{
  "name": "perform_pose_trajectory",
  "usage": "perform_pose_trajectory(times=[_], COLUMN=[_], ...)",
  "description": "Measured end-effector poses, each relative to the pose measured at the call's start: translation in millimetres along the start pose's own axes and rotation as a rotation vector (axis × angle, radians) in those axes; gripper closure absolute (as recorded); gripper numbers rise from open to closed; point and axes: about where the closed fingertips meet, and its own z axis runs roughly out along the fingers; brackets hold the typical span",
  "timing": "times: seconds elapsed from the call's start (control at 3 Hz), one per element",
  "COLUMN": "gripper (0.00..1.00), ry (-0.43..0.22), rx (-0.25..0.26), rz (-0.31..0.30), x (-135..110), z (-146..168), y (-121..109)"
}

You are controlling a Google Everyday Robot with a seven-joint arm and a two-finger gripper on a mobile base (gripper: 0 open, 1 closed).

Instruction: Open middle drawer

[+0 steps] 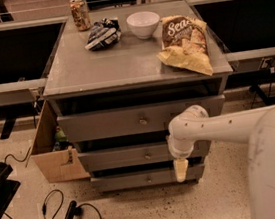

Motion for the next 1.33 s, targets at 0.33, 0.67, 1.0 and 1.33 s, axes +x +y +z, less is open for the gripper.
perform_pose_trajectory(times=[0.33, 0.67, 1.0, 1.33], gripper=[0.00, 0.16, 0.39, 0.70], ry=[0.019, 0.025, 0.054, 0.054], rx=[-0.028, -0.055, -0.078, -0.078], rz=[0.026, 0.069, 0.129, 0.129], x=[3, 10, 36, 34], z=[27, 48, 50, 44], y=[-22, -30, -13, -17])
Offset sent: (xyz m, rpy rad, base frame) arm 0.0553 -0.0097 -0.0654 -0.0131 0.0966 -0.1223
